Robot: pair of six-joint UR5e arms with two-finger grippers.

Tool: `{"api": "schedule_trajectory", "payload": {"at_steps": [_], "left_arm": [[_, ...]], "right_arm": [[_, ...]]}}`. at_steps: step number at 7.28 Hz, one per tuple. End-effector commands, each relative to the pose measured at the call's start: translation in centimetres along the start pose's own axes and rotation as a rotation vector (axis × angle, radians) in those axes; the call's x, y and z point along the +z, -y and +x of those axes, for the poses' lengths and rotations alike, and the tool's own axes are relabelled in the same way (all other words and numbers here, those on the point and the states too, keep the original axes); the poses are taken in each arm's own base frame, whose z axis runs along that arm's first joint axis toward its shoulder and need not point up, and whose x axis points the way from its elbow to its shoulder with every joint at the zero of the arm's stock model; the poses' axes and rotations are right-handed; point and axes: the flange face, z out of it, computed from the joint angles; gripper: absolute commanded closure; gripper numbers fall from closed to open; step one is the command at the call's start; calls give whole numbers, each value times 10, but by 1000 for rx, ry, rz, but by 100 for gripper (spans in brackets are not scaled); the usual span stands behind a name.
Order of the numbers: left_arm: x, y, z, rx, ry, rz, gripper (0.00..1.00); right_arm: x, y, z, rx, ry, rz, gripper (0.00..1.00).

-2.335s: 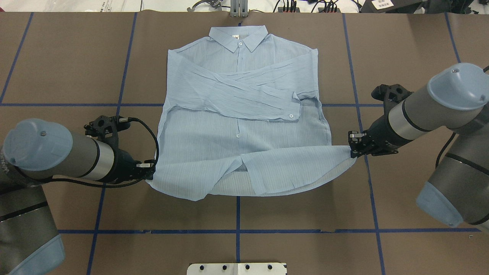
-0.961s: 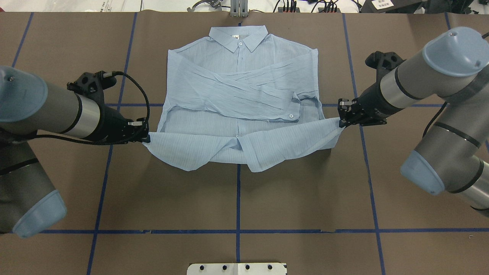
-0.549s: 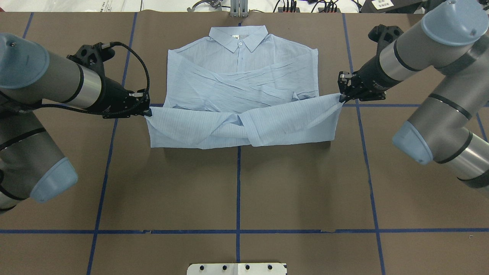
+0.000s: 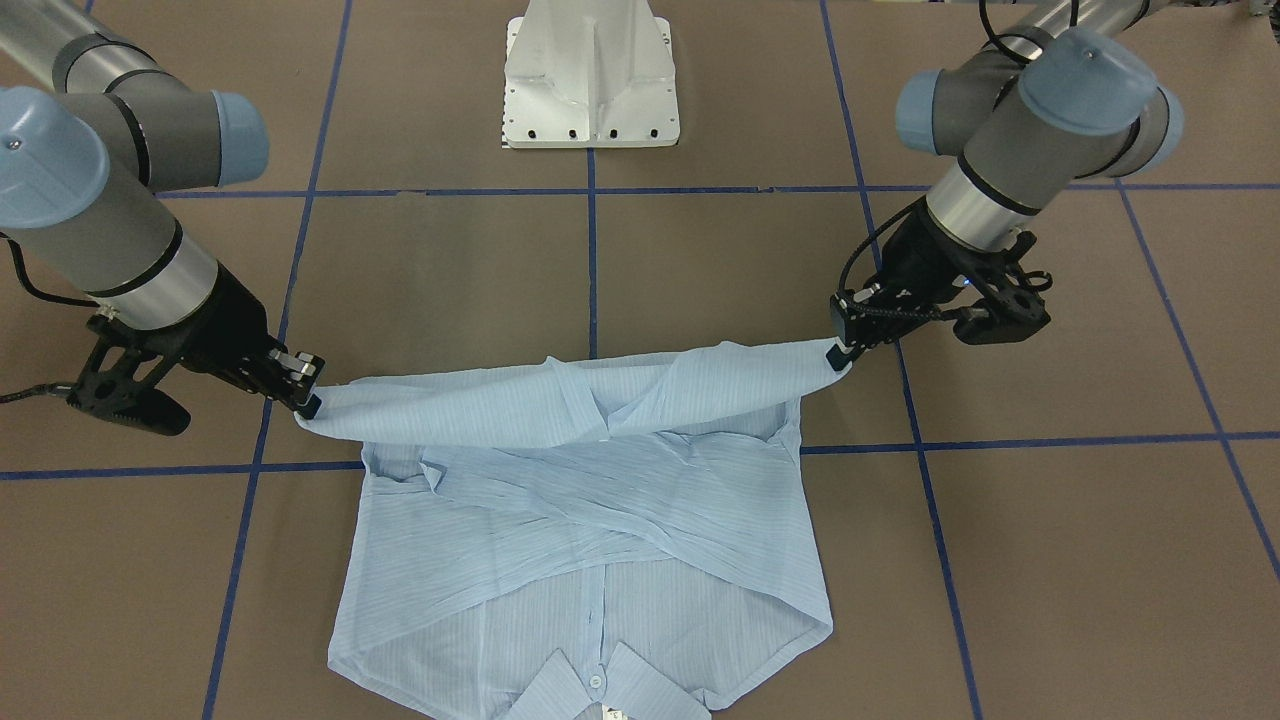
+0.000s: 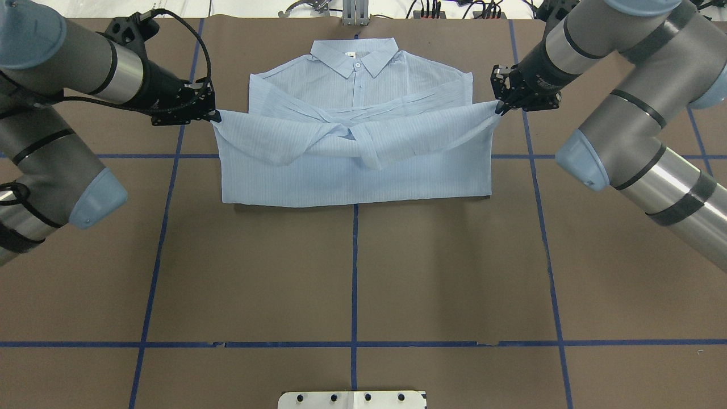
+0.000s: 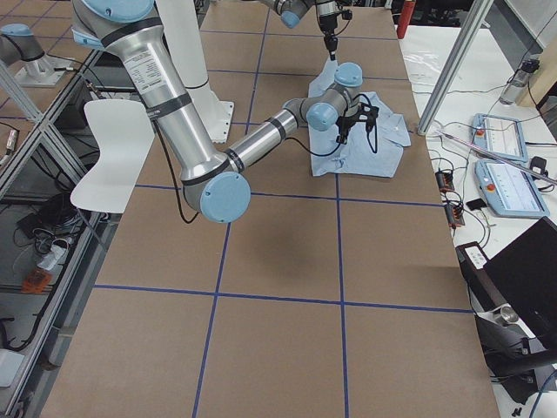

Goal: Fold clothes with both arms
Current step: 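Lay the held hem down along the collar edge with both grippers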

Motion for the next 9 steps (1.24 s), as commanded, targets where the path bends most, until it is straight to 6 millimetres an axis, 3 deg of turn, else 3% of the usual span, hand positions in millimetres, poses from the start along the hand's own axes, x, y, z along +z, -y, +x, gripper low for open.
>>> {"api": "schedule_trajectory", "payload": {"at_steps": [1, 2, 4, 5, 6, 7, 9], "left_arm": [[16, 22, 24, -11, -2, 8, 100], [31, 33, 33, -26, -3, 9, 100], [43, 56, 15, -40, -11, 30, 100], [41, 76, 0, -55, -5, 54, 100], [55, 86, -5, -47, -15, 62, 100], [62, 91, -6, -46, -18, 63, 100], [74, 101, 10, -51, -10, 63, 100]], "right_arm": [[7, 33, -19, 22, -13, 15, 100], [11, 44, -27, 27, -22, 15, 100], [11, 69, -47, 42, -31, 27, 100], [20, 87, -46, 36, -13, 41, 100], [41, 100, -34, 21, 5, 49, 100], [47, 104, -32, 19, 7, 50, 100], [50, 111, -50, 18, 2, 49, 100]]}}
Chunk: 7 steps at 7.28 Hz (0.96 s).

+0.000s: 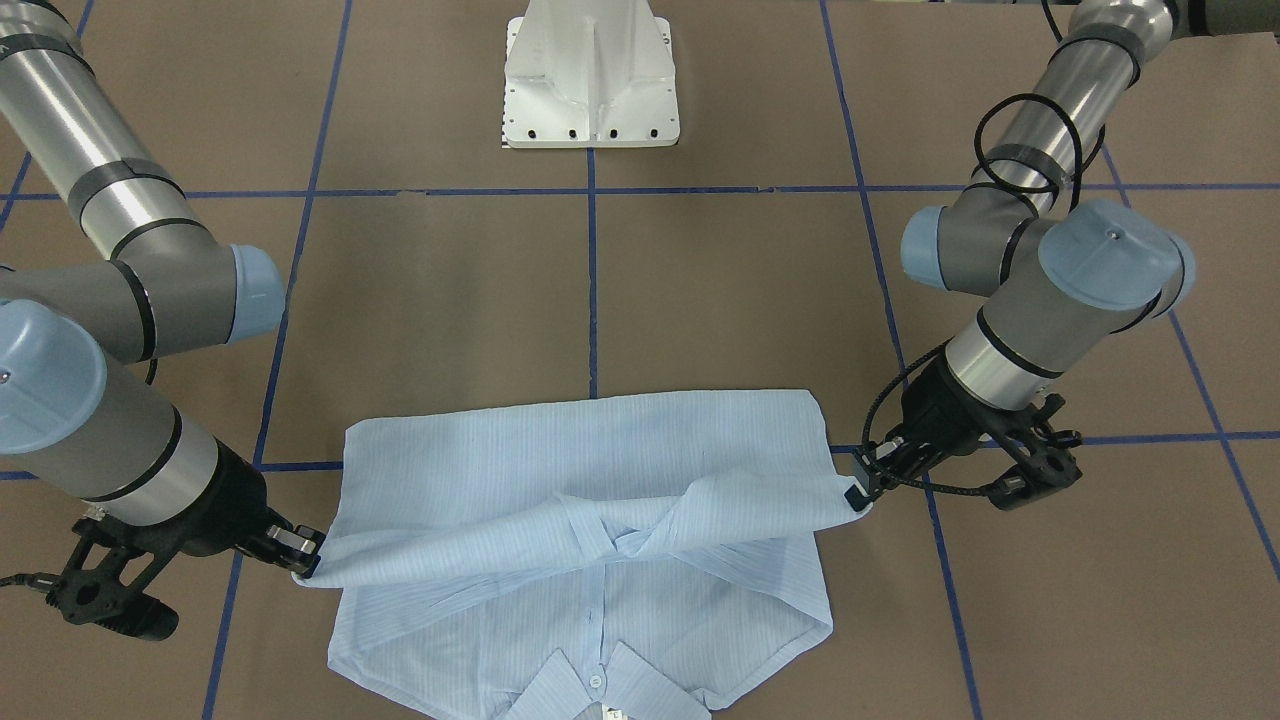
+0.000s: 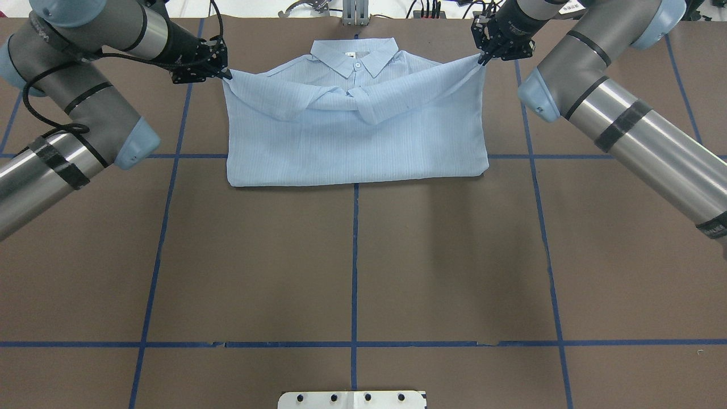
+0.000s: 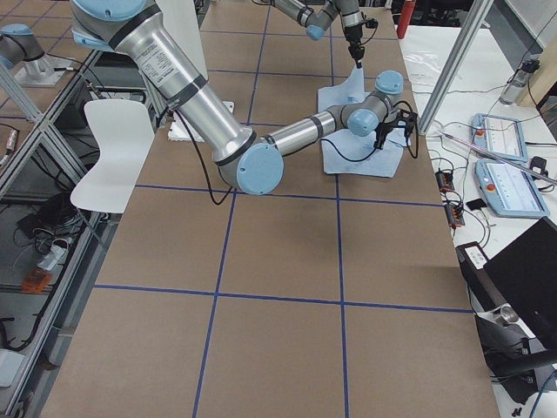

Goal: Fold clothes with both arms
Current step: 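Open both grippers to release the hem at the collar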

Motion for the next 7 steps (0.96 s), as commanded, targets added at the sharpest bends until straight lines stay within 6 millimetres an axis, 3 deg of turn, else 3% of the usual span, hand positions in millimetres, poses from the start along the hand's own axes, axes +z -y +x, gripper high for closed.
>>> {"api": "schedule_trajectory", "payload": {"at_steps": [1, 7], "left_arm": [[18, 12, 16, -7, 11, 1, 100], [32, 25, 29, -19, 28, 28, 100]], "right_arm": [[6, 5, -11, 1, -6, -1, 100], [16, 13, -9, 2, -29, 0, 100]]}}
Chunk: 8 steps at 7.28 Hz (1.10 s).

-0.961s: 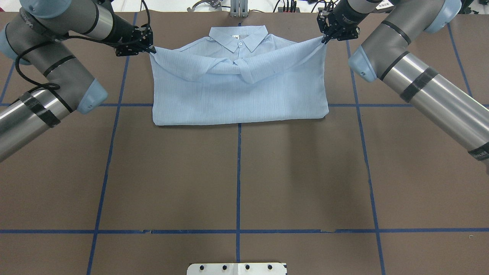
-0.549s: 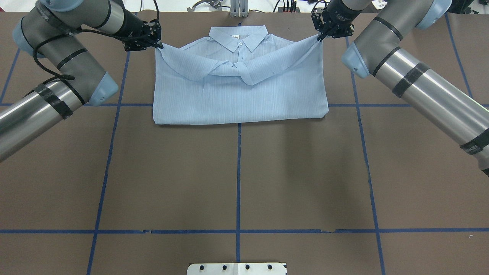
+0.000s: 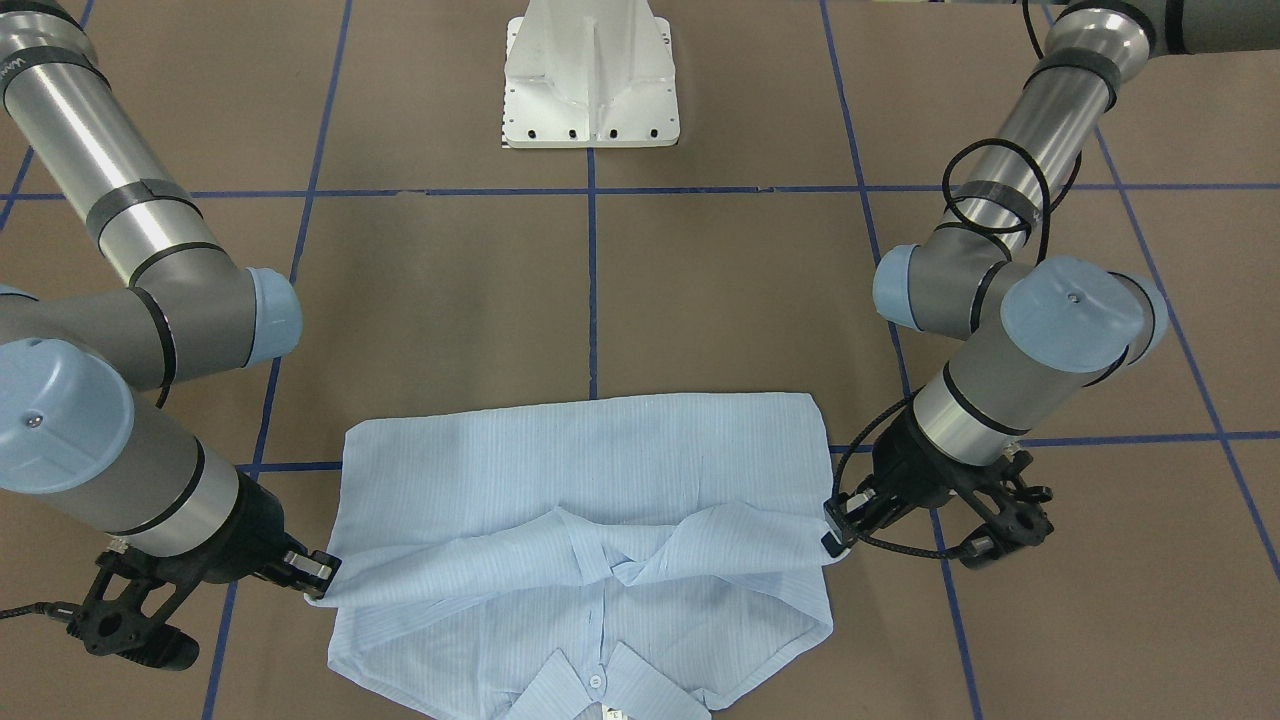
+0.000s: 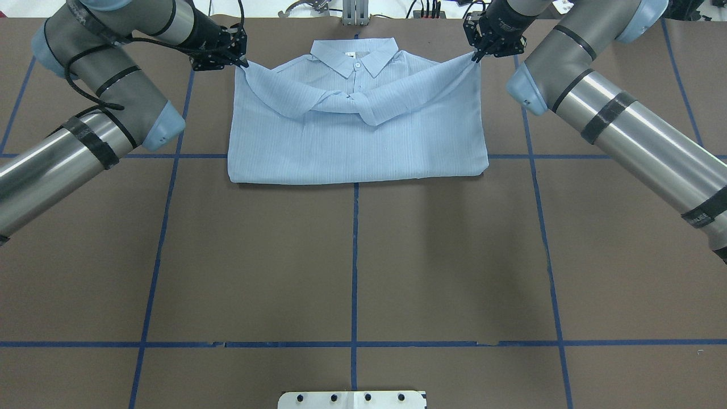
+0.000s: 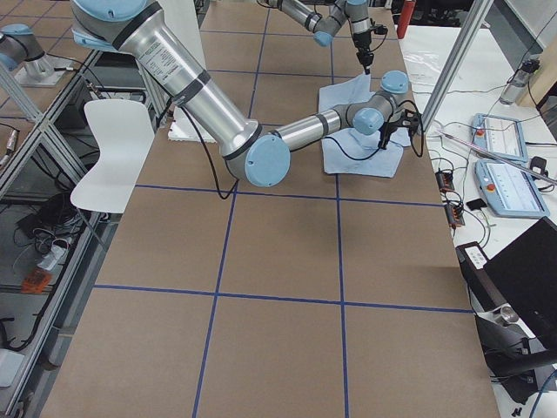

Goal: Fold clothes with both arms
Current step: 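Open both grippers to release the hem at the collar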

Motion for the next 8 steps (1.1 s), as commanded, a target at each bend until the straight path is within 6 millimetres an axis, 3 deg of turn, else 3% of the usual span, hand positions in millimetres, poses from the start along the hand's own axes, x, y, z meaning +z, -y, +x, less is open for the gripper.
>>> {"api": "schedule_trajectory", "payload": {"at_steps": [1, 5, 6, 7, 8], "left_arm": [[5, 8, -3, -11, 15, 15, 100], [9, 10, -6, -18, 26, 23, 100], [9, 10, -5, -18, 25, 23, 100], [9, 10, -5, -18, 25, 23, 50], [8, 11, -6, -17, 25, 30, 2]], "right_arm": [[6, 4, 1, 1, -15, 4, 100], [6, 6, 1, -13, -17, 15, 100], [6, 5, -1, -20, -6, 19, 70], [13, 1, 0, -34, -17, 50, 1], [28, -5, 12, -60, -11, 78, 0]]}}
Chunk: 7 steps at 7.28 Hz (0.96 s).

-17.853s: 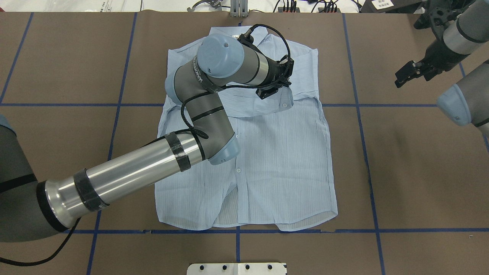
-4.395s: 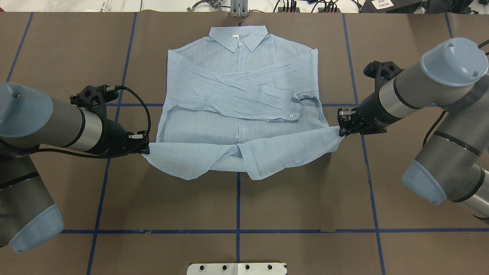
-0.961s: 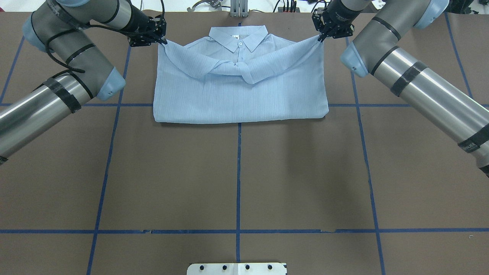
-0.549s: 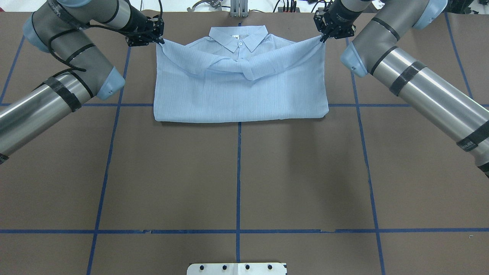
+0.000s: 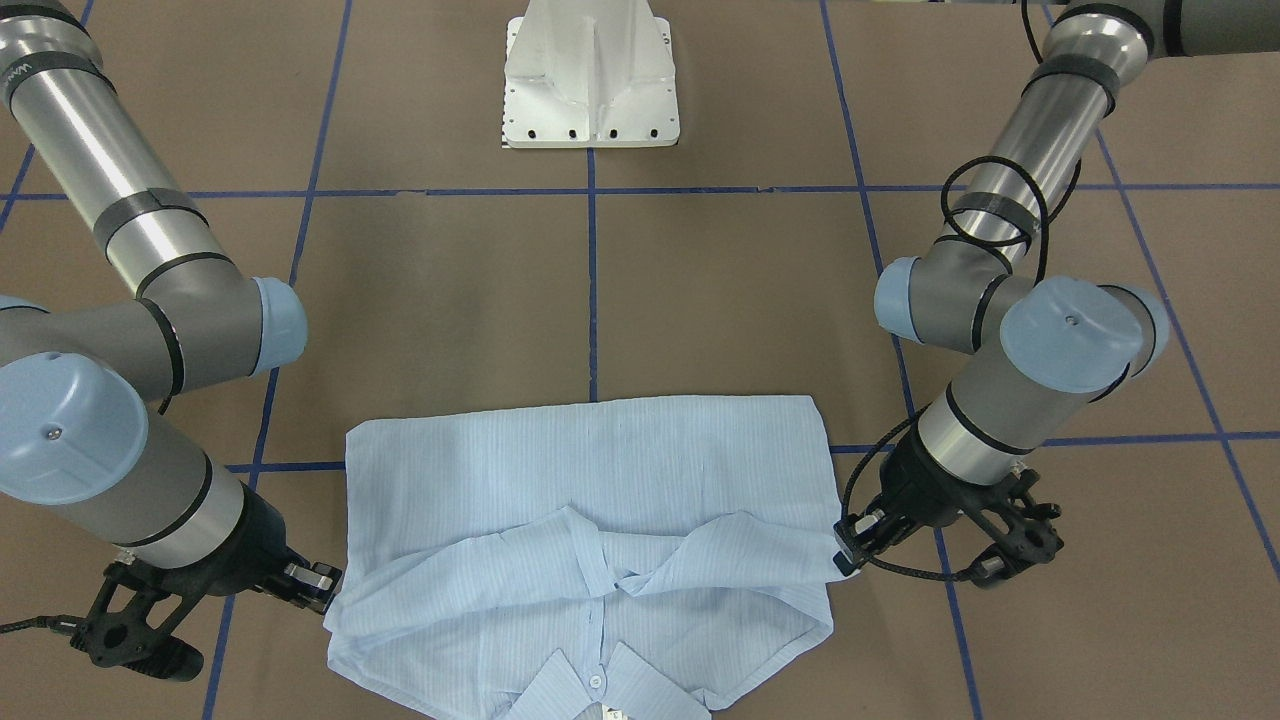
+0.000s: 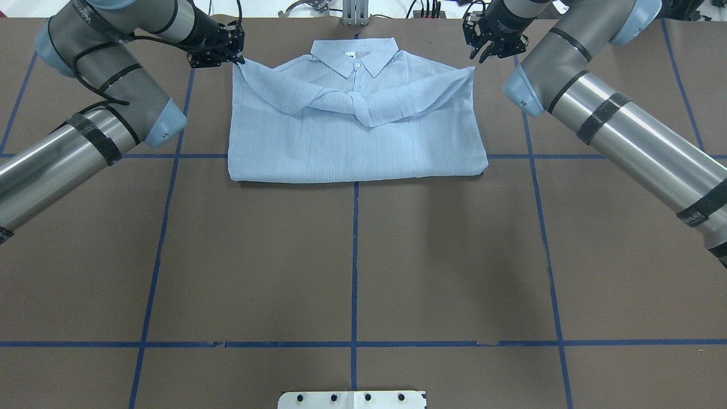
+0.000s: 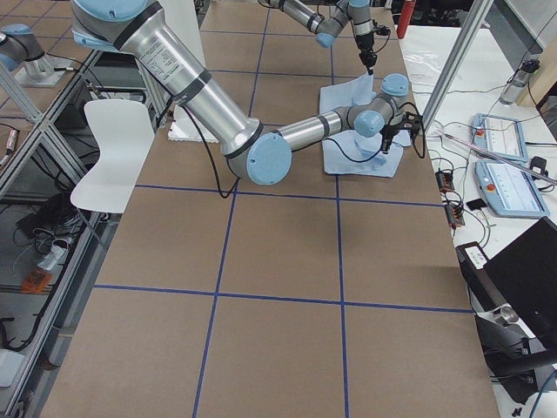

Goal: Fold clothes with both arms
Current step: 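Move the right gripper down to the folded shirt's side edge while the left arm rises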

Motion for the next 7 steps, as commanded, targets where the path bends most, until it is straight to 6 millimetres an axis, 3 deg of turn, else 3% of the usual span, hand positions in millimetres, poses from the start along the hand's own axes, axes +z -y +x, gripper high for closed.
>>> {"api": "schedule_trajectory", "payload": {"at_steps": [1, 3, 4, 5, 6, 7], "left_arm": [[0, 2, -3, -3, 4, 7, 1], [-3, 8, -6, -8, 6, 19, 1], [-4, 8, -4, -10, 3, 19, 1], [-4, 8, -5, -13, 3, 19, 1], [-4, 8, -5, -13, 3, 19, 1], [-5, 8, -4, -12, 2, 20, 1]], "right_arm": [[15, -6, 17, -68, 1, 30, 0], [13, -15, 36, -73, 9, 29, 0], [18, -61, 46, -109, 29, -1, 0], [38, -95, 66, -127, 8, -33, 0], [41, -109, 63, -139, 11, -49, 1], [48, -121, 72, -142, -3, -65, 5]]}}
